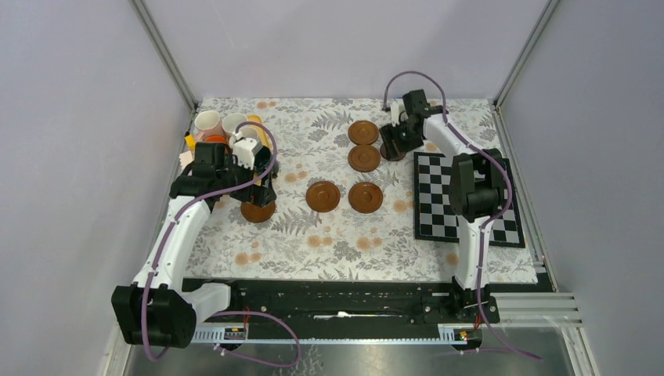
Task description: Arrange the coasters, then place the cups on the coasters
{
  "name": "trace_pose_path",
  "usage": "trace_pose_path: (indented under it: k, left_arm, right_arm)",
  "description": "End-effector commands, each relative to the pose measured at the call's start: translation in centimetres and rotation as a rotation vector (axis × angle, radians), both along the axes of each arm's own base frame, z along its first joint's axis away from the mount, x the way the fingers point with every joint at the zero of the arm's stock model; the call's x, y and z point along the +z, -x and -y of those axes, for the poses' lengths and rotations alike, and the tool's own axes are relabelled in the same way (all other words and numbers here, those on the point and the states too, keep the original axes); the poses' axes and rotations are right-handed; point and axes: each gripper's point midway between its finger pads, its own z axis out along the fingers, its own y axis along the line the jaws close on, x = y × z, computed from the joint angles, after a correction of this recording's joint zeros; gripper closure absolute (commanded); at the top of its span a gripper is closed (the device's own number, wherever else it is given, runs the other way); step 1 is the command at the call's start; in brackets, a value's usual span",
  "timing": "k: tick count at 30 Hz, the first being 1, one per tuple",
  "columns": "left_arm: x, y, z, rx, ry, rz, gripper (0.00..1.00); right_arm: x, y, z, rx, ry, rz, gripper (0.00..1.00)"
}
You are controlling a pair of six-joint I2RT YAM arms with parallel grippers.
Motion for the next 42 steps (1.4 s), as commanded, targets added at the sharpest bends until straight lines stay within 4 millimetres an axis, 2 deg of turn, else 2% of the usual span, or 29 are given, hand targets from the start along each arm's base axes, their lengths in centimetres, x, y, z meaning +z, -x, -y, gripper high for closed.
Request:
trace_pose_path:
  k: [1, 6, 12, 19, 25, 35, 42]
  left_arm:
    - [1.3, -0.9, 0.6, -0.015, 0.032, 0.052, 0.01]
    - [1.9, -0.9, 0.6, -0.014, 0.033, 0.068, 0.01]
    - [1.6, -0.6, 0.7, -0.007, 0.041, 0.072, 0.01]
    - [1.5, -0.7, 0.6, -0.003, 0.04, 0.075, 0.01]
    - [1.7, -0.7, 0.7, -0.01, 0.045, 0.079, 0.01]
    - [1.8, -0.8, 0.8, -0.014, 0.044, 0.078, 0.01]
    - [1.9, -0.9, 0.9, -0.021, 0.046, 0.074, 0.01]
  right_arm:
    - [4.9, -7.6, -1.8, -0.034, -0.04, 0.228, 0.29]
    - [5.0, -12.5, -1.4, -0.076, 0.016, 0.297, 0.35]
    - [3.9, -15.4, -1.2, -0.102, 0.053, 0.336, 0.37]
    - [0.5, -15.9, -1.2, -0.097, 0.064, 0.325, 0.37]
    - [-1.3, -16.3, -1.4, -0.075, 0.068, 0.323, 0.37]
    - [-2.5, -17.4, -2.5, -0.017, 0.057, 0.363, 0.36]
    - [-3.0, -17.3, -4.8, 0.082, 0.014, 0.376, 0.35]
